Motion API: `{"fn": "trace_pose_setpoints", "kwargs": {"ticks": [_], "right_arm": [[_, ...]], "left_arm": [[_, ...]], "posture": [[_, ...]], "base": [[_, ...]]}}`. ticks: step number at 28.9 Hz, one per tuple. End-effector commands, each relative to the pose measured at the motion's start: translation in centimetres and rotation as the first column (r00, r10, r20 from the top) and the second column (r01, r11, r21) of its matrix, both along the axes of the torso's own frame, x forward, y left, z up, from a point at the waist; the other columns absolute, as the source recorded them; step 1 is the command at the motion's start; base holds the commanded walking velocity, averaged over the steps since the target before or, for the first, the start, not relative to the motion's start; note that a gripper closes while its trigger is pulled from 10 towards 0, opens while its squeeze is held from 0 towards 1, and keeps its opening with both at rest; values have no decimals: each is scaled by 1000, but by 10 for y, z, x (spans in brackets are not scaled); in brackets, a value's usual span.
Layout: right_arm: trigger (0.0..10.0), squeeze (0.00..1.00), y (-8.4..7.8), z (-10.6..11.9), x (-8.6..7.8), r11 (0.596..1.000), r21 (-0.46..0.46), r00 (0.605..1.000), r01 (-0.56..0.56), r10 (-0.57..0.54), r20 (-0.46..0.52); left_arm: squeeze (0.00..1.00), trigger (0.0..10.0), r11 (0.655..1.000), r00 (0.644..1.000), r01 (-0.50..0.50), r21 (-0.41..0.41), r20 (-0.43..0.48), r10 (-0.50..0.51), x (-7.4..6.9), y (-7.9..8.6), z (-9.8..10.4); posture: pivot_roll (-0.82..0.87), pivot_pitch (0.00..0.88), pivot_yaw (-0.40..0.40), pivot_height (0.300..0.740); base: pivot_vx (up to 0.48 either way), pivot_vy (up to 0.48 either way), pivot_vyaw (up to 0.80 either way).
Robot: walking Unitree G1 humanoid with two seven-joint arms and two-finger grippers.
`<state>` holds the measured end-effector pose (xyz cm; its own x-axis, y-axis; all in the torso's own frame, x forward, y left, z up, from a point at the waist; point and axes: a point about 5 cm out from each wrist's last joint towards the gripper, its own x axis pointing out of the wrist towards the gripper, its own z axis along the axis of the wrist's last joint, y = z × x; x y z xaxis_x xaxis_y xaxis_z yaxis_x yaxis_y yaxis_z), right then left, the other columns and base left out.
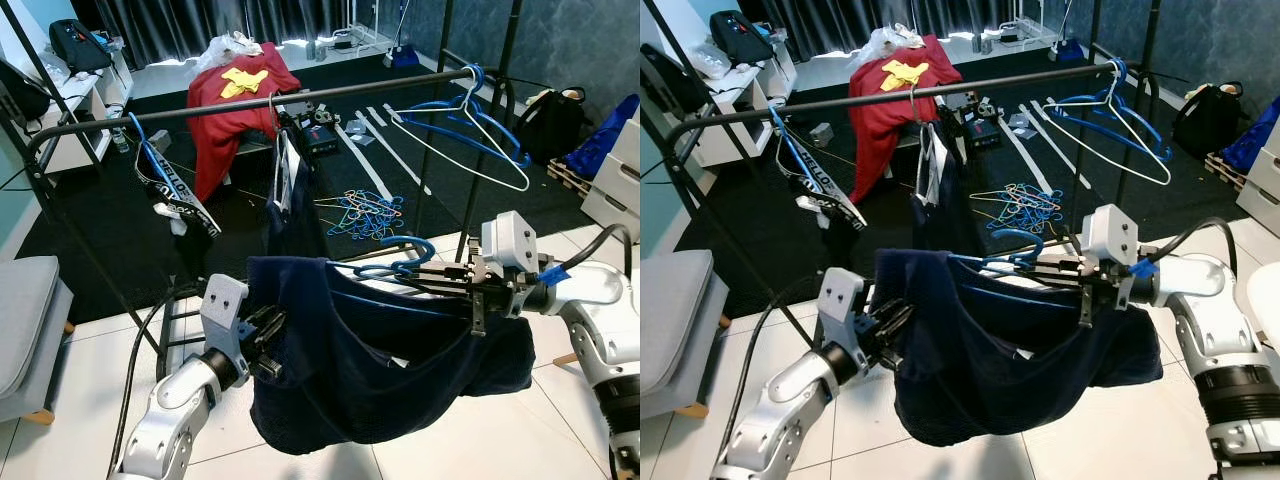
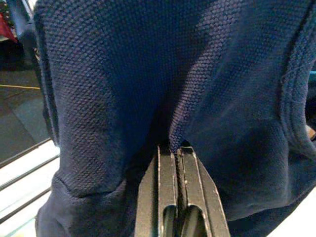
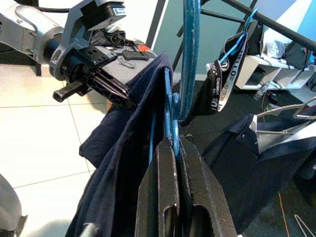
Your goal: Hang hanger
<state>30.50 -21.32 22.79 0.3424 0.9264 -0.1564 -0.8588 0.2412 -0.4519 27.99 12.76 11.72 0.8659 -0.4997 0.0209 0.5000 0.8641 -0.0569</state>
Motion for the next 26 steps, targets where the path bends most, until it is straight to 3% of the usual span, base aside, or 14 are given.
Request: {"fn": "trace_pose_setpoints", "kwargs": {"ticks": [1,4,6,8,12,20,26], "right_arm": [[10000,0,6,4,-1,1000,3,1000,-18,18,23],[10000,0,3,-4,0,999,-47,1000,9,-9,-2],[10000,0,3,-4,0,999,-47,1000,9,-9,-2],[10000,0,-3,-14,-1,996,-90,999,26,-29,-40],[10000,0,-6,-19,-2,994,-109,997,32,-39,-64],[10000,0,-8,-23,-5,993,-117,995,25,-36,-91],[10000,0,-4,-21,-8,996,-84,995,-8,-1,-99]], "left_arm": [[0,0,998,999,-32,56,-1,32,3,13,-1],[0,0,998,998,-23,53,63,19,6,20,18],[0,0,998,998,-23,53,63,19,6,20,18],[0,0,998,992,27,64,125,-35,5,28,39],[0,0,991,984,105,77,137,-115,0,34,48],[0,0,984,978,144,102,140,-157,-1,39,55],[0,0,978,975,179,109,110,-191,-1,29,50]], "posture": [[-90,53,71,740],[-87,47,66,740],[-87,47,66,740],[-84,41,62,740],[-82,39,61,740],[-84,41,62,740],[-85,50,64,740]], "base": [[0,0,0],[0,0,0],[0,0,0],[0,0,0],[0,0,0],[0,0,0],[0,0,0]]}}
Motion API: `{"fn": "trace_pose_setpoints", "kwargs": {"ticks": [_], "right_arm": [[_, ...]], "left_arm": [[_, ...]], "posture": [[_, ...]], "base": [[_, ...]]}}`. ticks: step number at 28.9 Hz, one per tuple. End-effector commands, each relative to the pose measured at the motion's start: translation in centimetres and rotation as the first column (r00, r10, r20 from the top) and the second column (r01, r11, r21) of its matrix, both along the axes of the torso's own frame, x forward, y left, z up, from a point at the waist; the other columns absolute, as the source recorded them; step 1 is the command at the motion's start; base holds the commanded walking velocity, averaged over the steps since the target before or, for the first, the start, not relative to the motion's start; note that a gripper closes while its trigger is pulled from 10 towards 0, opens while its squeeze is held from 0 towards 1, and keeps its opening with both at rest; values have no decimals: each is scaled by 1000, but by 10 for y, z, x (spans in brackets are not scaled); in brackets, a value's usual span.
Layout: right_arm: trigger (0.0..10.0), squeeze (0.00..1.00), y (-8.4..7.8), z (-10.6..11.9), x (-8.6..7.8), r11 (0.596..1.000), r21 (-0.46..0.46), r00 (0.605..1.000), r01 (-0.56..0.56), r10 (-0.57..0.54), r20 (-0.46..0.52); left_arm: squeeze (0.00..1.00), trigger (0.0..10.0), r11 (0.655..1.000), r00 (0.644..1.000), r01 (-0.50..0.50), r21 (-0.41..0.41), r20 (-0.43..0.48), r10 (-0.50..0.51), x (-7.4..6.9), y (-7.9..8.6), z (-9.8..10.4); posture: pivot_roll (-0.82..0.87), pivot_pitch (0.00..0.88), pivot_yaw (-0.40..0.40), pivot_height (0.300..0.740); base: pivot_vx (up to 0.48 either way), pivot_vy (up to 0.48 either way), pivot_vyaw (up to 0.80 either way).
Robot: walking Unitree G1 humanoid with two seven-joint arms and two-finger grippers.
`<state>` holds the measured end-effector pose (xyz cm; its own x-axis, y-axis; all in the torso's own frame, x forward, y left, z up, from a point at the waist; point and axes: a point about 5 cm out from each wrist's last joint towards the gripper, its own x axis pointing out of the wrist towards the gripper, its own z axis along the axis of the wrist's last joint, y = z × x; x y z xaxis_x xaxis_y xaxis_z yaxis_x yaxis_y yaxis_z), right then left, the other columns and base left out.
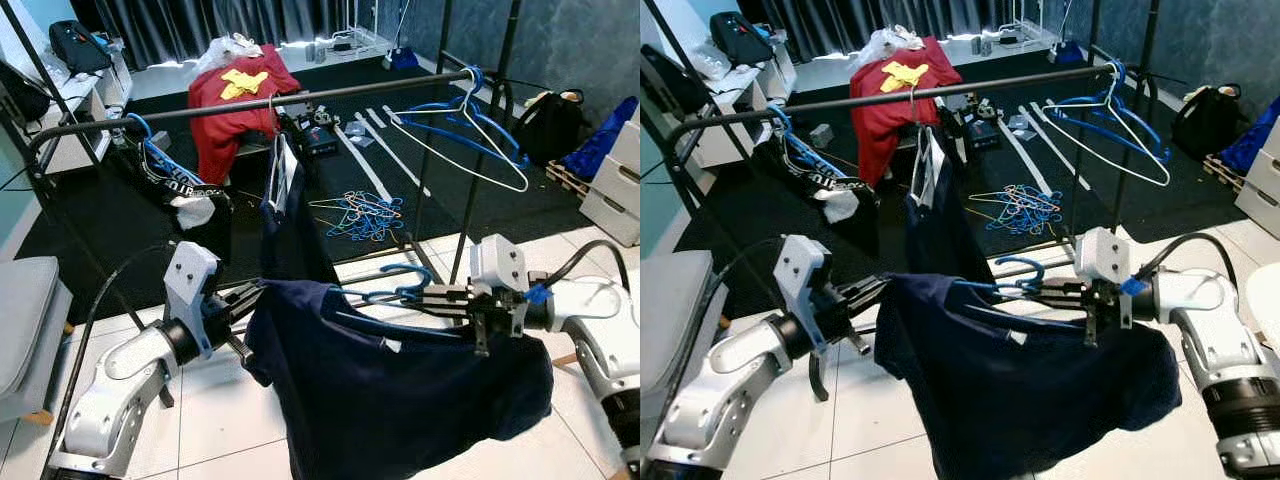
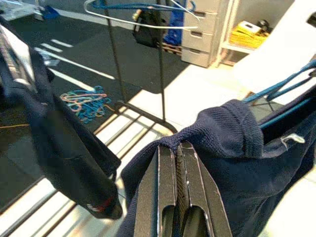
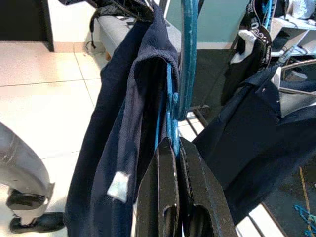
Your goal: Hang hanger
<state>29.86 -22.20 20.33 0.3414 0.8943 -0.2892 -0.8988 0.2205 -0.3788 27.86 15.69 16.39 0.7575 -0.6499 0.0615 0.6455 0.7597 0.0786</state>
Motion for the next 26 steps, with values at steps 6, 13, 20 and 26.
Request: {"fn": "trace_pose_setpoints", "kwargs": {"ticks": [6,13,20,26], "right_arm": [[10000,0,9,6,-4,998,41,998,-57,57,2],[10000,0,10,3,-8,996,36,996,-80,81,-27],[10000,0,7,0,-9,997,16,997,-71,71,-42],[10000,0,8,1,-8,998,16,997,-65,66,-37]], "left_arm": [[0,0,999,999,-41,24,6,41,7,0,2],[0,0,998,998,-57,4,8,57,11,4,7],[0,0,996,996,-91,2,15,91,13,10,10],[1000,10000,994,994,-110,3,17,110,14,11,10]], "posture": [[-88,53,67,740],[-88,57,70,740],[-86,58,69,740],[-85,56,69,740]], "base": [[0,0,0],[0,0,0],[0,0,0],[0,0,0]]}}
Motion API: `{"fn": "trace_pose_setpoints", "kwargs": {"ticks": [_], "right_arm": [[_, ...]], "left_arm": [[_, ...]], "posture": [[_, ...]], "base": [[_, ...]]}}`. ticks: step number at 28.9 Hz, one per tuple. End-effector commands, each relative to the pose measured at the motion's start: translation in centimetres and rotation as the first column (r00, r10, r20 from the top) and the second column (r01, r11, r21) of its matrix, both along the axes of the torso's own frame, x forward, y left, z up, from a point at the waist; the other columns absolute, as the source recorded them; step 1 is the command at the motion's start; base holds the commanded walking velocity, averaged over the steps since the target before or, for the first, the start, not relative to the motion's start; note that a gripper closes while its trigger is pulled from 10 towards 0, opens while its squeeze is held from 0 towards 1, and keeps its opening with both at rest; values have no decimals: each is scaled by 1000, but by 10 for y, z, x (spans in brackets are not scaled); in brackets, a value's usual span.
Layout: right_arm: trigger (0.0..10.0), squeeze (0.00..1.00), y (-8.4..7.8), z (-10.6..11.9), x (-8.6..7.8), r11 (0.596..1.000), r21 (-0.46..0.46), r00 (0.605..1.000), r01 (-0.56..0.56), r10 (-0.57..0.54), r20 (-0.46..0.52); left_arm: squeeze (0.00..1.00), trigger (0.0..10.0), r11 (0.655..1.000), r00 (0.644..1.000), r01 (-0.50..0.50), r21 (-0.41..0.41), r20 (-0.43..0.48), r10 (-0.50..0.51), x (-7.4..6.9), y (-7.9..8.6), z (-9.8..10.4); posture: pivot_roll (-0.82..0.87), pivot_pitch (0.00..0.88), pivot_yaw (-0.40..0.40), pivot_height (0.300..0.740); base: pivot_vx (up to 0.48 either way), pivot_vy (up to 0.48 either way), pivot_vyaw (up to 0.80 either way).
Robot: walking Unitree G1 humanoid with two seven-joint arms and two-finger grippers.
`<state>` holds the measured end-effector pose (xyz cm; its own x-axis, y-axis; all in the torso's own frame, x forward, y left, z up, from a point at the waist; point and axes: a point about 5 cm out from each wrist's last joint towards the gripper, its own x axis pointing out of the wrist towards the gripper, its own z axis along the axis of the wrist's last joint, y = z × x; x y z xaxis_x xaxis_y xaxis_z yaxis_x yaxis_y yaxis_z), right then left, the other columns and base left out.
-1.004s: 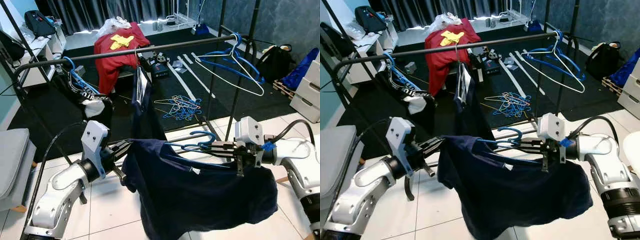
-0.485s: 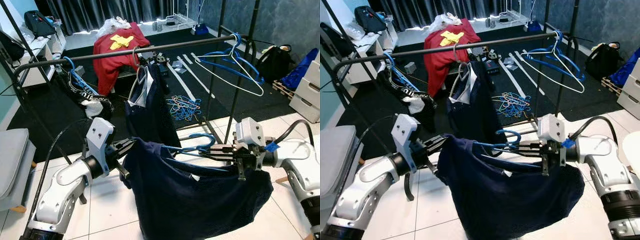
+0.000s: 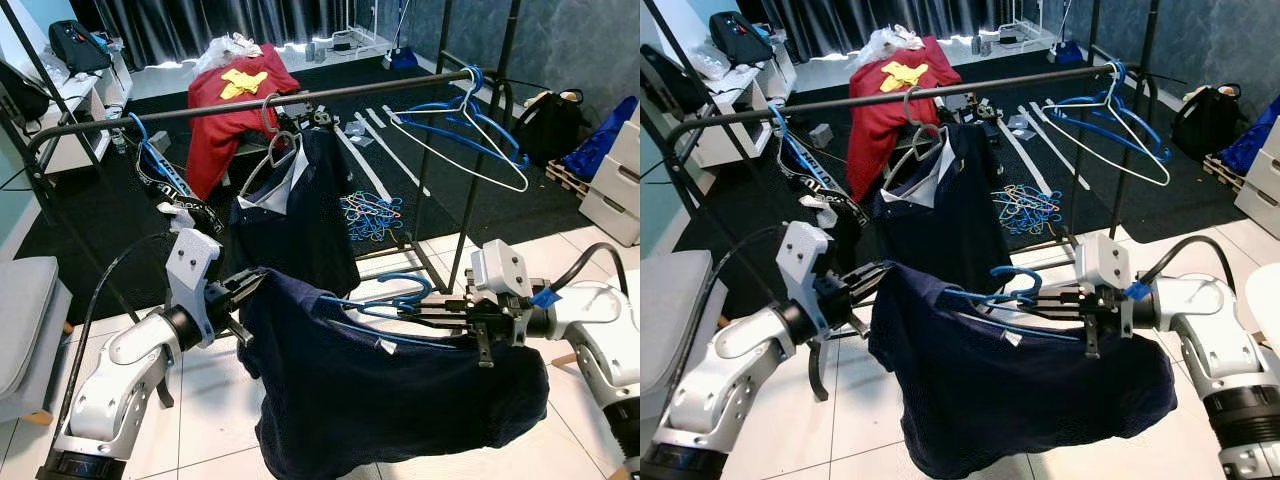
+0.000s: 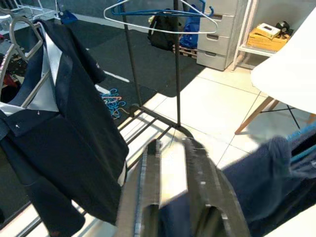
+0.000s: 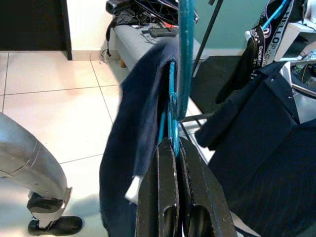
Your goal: Hang hanger
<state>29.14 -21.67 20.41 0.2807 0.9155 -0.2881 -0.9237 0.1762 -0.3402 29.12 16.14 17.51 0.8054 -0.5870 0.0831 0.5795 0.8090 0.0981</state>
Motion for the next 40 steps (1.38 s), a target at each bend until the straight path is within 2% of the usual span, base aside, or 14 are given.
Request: {"fn": "trace_pose_setpoints", "kwargs": {"ticks": [1,5,6,7,17,19,20,22,23,24,26,27,29,40], "right_arm": [[10000,0,2,0,0,1000,0,1000,-11,11,1],[10000,0,2,0,0,1000,1,1000,-9,9,4],[10000,0,2,0,0,1000,1,1000,-8,8,4],[10000,0,2,1,0,1000,1,1000,-6,6,5],[10000,0,-4,-8,15,975,35,975,222,-220,-42],[10000,0,-10,-39,24,869,79,861,489,-467,-201],[10000,0,-10,-39,24,869,79,861,489,-467,-201],[10000,0,-10,-75,24,679,117,670,725,-655,-350],[10000,0,-10,-75,24,679,117,670,725,-655,-350],[10000,0,-9,-88,22,592,125,588,796,-708,-391],[10000,0,-10,-100,19,512,110,508,852,-759,-407],[10000,0,-10,-100,19,512,110,508,852,-759,-407],[10000,0,-7,-117,13,385,80,387,919,-848,-361],[10000,0,10,-121,13,264,142,295,954,-911,-289]], "left_arm": [[1000,10000,1000,1000,-29,1,-12,29,1,7,-1],[1000,10000,998,998,-64,10,-1,64,4,10,0],[643,10000,997,997,-76,11,5,76,5,11,1],[0,10000,996,996,-93,4,17,93,7,13,4],[0,10000,977,978,-208,-45,-19,207,15,22,1],[0,10000,962,953,-272,-2,-136,270,18,17,-27],[0,10000,962,953,-272,-2,-136,270,18,17,-27],[0,10000,945,911,-326,40,-254,325,16,9,-56],[0,10000,945,911,-326,40,-254,325,16,9,-56],[0,10000,938,895,-342,53,-285,343,14,6,-66],[0,10000,935,883,-351,42,-319,346,12,2,-72],[0,10000,935,883,-351,42,-319,346,12,2,-72],[0,10000,940,879,-341,6,-353,321,12,-11,-75],[0,10000,954,910,-297,-42,-315,270,16,-32,-73]], "posture": [[-85,56,69,740],[-86,56,69,740],[-86,56,69,740],[-85,57,69,740],[-81,57,66,740],[-80,56,64,740],[-80,56,64,740],[-83,53,71,740],[-83,53,71,740],[-86,53,73,740],[-90,54,76,740],[-90,54,76,740],[-90,47,76,740],[-105,63,101,740]], "base": [[0,0,0],[0,0,0],[0,0,0],[0,0,0],[0,0,0],[0,0,0],[0,0,0],[0,0,0],[0,0,0],[0,0,0],[0,0,0],[0,0,0],[0,0,0],[0,0,0]]}}
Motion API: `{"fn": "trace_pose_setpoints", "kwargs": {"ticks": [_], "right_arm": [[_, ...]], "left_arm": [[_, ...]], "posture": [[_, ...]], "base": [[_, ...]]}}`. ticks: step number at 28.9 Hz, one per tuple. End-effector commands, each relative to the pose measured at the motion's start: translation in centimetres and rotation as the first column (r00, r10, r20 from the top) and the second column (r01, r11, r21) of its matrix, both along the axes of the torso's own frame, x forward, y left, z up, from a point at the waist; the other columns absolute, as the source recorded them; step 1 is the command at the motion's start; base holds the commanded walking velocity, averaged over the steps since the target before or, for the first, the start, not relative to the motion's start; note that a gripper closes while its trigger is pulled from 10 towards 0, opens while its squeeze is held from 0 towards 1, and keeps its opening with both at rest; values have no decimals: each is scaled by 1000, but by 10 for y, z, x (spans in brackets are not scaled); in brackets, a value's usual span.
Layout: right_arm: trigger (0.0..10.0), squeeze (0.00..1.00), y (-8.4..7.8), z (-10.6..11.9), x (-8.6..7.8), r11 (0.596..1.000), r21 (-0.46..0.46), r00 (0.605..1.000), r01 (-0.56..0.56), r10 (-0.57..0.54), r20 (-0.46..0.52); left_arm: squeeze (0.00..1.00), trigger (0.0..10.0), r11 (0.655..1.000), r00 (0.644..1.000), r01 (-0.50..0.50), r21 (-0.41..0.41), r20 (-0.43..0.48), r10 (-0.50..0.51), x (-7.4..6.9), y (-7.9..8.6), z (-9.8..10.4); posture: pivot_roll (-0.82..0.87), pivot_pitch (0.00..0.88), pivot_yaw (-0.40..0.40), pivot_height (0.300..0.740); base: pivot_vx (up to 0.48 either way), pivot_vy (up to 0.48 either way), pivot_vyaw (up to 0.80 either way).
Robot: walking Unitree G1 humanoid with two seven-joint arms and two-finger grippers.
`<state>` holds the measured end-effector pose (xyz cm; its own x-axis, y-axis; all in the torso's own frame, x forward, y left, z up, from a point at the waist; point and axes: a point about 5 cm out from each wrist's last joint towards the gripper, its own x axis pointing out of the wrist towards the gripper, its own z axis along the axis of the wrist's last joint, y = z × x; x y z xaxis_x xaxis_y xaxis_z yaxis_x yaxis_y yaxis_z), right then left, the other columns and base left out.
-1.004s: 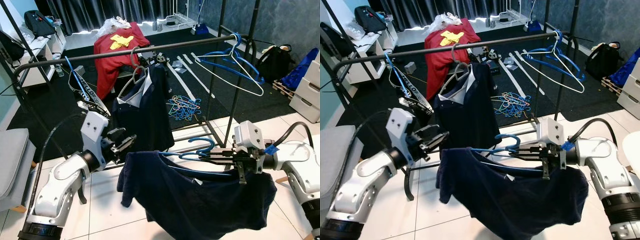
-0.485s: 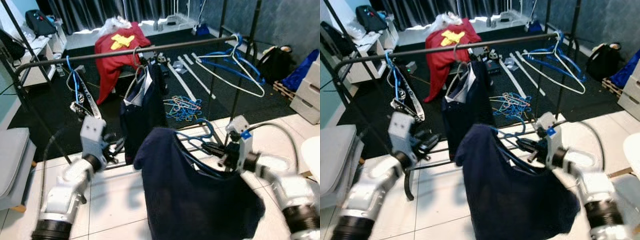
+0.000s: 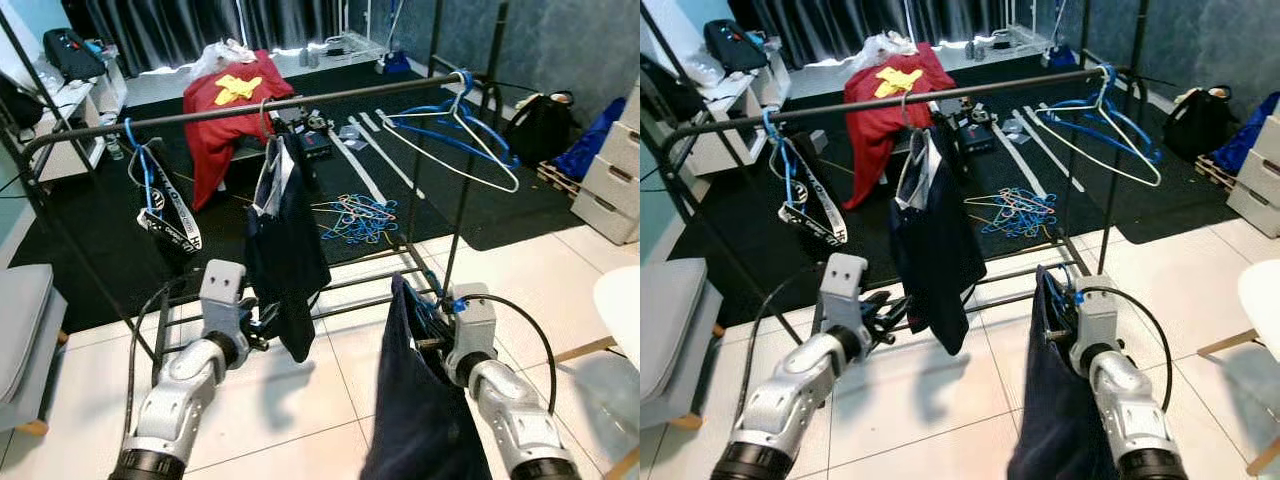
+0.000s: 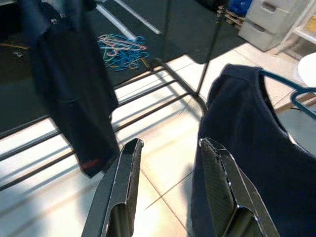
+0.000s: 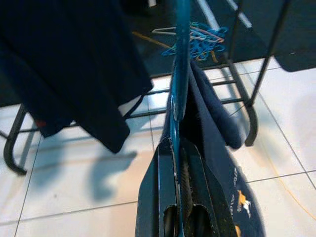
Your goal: Hang hanger
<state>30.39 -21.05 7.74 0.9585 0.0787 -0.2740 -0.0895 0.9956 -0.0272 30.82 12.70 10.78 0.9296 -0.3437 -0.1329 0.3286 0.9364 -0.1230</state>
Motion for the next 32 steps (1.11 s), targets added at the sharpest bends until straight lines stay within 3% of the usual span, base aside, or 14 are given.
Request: {"fn": "trace_pose_setpoints", "kwargs": {"ticks": [1,8,9,12,15,26,32], "right_arm": [[10000,0,10,11,1,1000,14,996,-6,4,92],[10000,0,23,15,1,999,-18,988,-44,46,150],[10000,0,29,19,2,995,-42,976,-87,93,196],[10000,0,45,25,2,983,-57,946,-172,181,270],[10000,0,54,18,1,973,-52,941,-226,232,248],[10000,0,62,19,4,965,-21,933,-260,257,254],[10000,0,57,20,5,967,-26,931,-254,252,264]], "left_arm": [[0,10000,999,999,-30,15,-25,31,0,3,-9],[0,10000,997,998,-62,44,-30,63,2,3,-12],[0,10000,996,997,-70,53,-31,72,1,4,-13],[0,10000,993,995,-98,67,-15,99,-3,9,-15],[0,10000,991,992,-126,47,2,126,-7,12,-10],[0,10000,987,989,-146,67,16,145,-13,15,-9],[0,10000,990,991,-131,57,19,130,-11,7,-6]], "posture": [[-101,57,100,740],[-93,50,103,740],[-87,43,106,740],[-60,46,39,740],[-21,55,-8,740],[-32,76,-22,740],[-43,86,-7,740]], "base": [[0,0,0],[0,0,0],[0,0,0],[0,0,0],[0,0,0],[0,0,0],[0,-416,0]]}}
